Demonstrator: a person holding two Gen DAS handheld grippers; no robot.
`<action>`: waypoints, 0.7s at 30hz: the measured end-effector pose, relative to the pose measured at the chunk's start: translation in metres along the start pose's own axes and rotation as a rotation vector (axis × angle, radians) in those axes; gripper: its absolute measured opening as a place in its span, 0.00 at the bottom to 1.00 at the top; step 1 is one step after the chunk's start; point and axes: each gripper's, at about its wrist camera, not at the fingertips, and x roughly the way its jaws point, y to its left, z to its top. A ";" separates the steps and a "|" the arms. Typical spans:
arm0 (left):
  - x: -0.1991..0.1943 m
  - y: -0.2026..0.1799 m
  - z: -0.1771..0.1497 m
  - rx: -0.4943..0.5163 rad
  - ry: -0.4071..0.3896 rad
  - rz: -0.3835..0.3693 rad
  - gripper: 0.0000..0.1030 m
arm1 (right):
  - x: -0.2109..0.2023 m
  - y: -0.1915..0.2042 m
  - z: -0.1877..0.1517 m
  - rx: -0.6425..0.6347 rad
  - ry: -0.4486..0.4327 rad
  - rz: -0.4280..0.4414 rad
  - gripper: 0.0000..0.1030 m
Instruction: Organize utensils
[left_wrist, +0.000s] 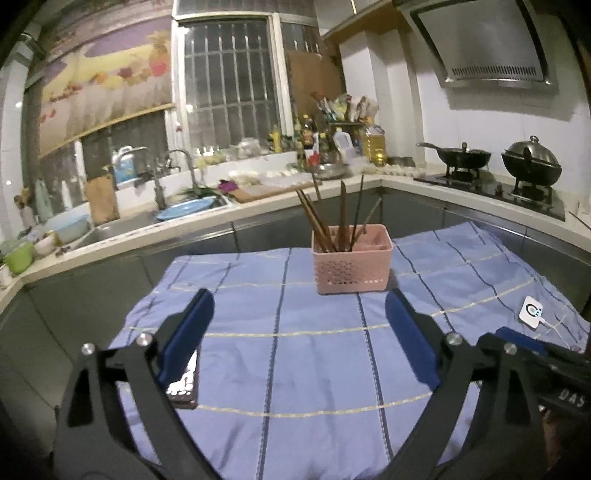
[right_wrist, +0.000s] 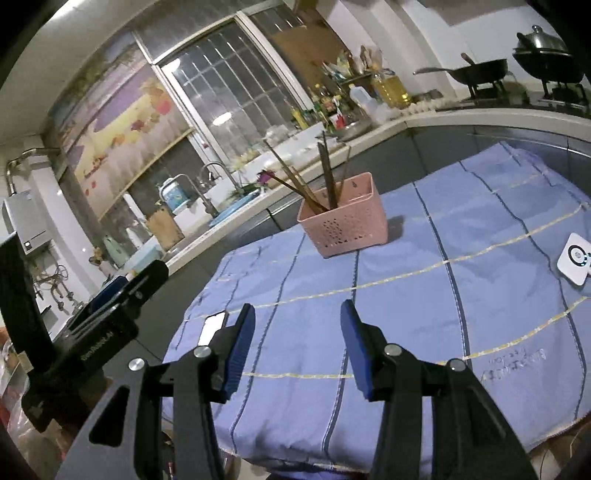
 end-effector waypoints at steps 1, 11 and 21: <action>-0.003 0.001 -0.001 0.000 -0.001 0.002 0.87 | -0.003 0.001 -0.002 -0.002 -0.003 0.002 0.47; -0.002 0.000 -0.005 -0.001 0.024 0.001 0.87 | -0.014 0.008 0.005 -0.009 -0.031 0.031 0.48; 0.054 -0.011 0.005 0.046 0.131 -0.028 0.94 | 0.020 -0.006 0.036 -0.006 -0.019 0.037 0.49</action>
